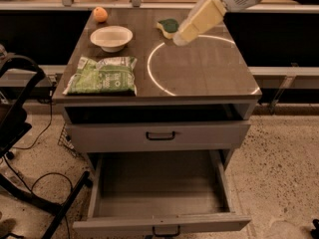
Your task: Move green jalapeno chip bag near sponge
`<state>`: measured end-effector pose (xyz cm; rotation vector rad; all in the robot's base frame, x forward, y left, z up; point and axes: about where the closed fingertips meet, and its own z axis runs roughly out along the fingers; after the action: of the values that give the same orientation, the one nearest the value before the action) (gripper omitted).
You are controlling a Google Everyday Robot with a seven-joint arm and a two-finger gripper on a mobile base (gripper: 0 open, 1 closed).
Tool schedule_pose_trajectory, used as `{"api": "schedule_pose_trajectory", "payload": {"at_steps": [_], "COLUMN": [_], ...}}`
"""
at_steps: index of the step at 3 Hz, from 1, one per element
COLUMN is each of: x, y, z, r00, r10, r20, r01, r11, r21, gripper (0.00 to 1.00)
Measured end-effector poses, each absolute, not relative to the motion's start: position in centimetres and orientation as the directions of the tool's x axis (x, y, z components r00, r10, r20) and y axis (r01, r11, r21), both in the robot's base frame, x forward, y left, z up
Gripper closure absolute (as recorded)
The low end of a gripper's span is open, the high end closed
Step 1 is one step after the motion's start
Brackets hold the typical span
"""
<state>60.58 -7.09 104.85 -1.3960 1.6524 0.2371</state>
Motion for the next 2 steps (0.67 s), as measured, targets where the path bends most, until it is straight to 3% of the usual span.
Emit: {"api": "schedule_pose_trajectory", "payload": {"at_steps": [2], "x": [62.4], "y": [-5.21], "z": [105.35], "r00": [0.116], "r10": [-0.618], "r20": [-0.777], "r01": [-0.855], "r11": [0.337], "r21": [-0.395], "gripper": [0.0]}}
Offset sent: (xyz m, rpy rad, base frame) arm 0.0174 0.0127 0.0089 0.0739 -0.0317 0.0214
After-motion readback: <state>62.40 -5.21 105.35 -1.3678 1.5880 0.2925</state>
